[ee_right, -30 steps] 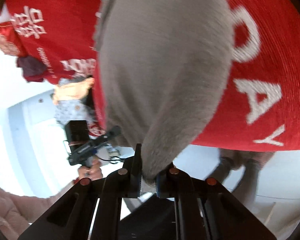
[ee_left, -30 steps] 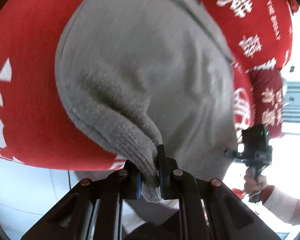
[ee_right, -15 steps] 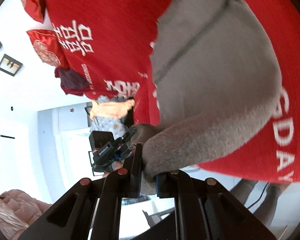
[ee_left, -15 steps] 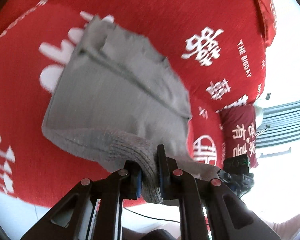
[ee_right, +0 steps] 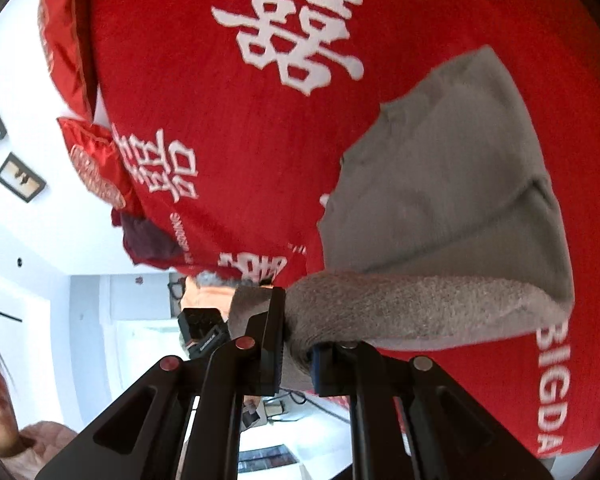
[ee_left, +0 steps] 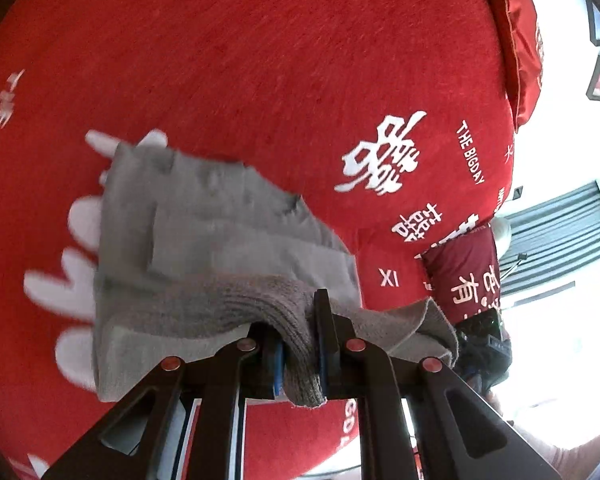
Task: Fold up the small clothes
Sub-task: 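Fold the lifted sweater over onto itself with both grippers, then open both grippers and release the folded sweater onto the cloth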
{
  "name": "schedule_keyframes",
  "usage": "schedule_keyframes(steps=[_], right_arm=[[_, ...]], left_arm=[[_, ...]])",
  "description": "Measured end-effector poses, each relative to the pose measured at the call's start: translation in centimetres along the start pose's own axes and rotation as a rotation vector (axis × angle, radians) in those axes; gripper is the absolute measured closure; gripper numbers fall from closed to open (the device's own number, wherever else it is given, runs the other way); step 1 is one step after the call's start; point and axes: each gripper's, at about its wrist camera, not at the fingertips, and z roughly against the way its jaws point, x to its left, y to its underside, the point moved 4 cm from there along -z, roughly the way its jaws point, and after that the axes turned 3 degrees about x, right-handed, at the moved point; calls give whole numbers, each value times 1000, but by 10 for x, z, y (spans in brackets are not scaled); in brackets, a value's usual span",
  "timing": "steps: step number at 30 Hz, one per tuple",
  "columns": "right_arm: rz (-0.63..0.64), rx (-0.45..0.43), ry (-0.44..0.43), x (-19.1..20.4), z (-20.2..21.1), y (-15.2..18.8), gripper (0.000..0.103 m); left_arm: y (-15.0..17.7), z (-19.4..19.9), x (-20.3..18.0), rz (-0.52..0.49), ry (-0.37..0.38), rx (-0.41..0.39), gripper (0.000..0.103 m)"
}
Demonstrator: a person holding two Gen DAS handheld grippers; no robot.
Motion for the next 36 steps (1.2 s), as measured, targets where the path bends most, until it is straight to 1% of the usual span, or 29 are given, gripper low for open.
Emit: schedule_keyframes(steps=[3, 7, 13, 15, 18, 19, 22, 23, 24, 25, 26, 27, 29, 31, 33, 34, 35, 36], right_arm=[[-18, -20, 24, -5, -11, -30, 92], [-76, -25, 60, -27, -26, -66, 92], [-138, 30, 131, -63, -57, -113, 92], [-148, 63, 157, -77, -71, -127, 92], [-171, 96, 192, -98, -87, -142, 91], [-186, 106, 200, -106, -92, -146, 88], [-229, 136, 219, -124, -103, -153, 87], [-233, 141, 206, -124, -103, -154, 84], [-224, 145, 188, -120, -103, -153, 72], [-202, 156, 164, -113, -103, -152, 54], [-190, 163, 155, -109, -101, -151, 48], [-178, 175, 150, -102, -100, -148, 44], [-171, 201, 151, -95, -100, -143, 44], [-163, 224, 133, -87, -101, -137, 43], [-148, 229, 103, -79, -103, -136, 43], [-142, 206, 71, -74, -103, -141, 43], [-146, 167, 42, -72, -102, -147, 43], [-158, 108, 11, -70, -98, -156, 42]], left_arm=[[-21, -16, 5, -14, -18, 2, 89], [-46, -46, 21, 25, -62, -1, 89], [-66, -87, 53, 97, -130, 12, 89], [-71, -98, 65, 118, -156, 17, 89], [-77, -116, 82, 143, -204, 25, 89], [-78, -121, 86, 149, -223, 32, 89], [-79, -130, 93, 157, -283, 42, 89], [-78, -131, 92, 145, -303, 48, 89], [-78, -132, 89, 129, -319, 55, 89], [-78, -132, 85, 110, -334, 62, 88], [-78, -132, 83, 97, -343, 67, 88], [-77, -130, 78, 83, -355, 75, 88], [-77, -125, 72, 73, -361, 79, 88], [-78, -116, 67, 64, -367, 64, 88], [-82, -110, 65, 65, -375, 51, 88], [-85, -107, 66, 70, -383, 47, 66], [-88, -105, 66, 73, -398, 39, 26], [-90, -101, 66, 69, -433, 17, 16]])
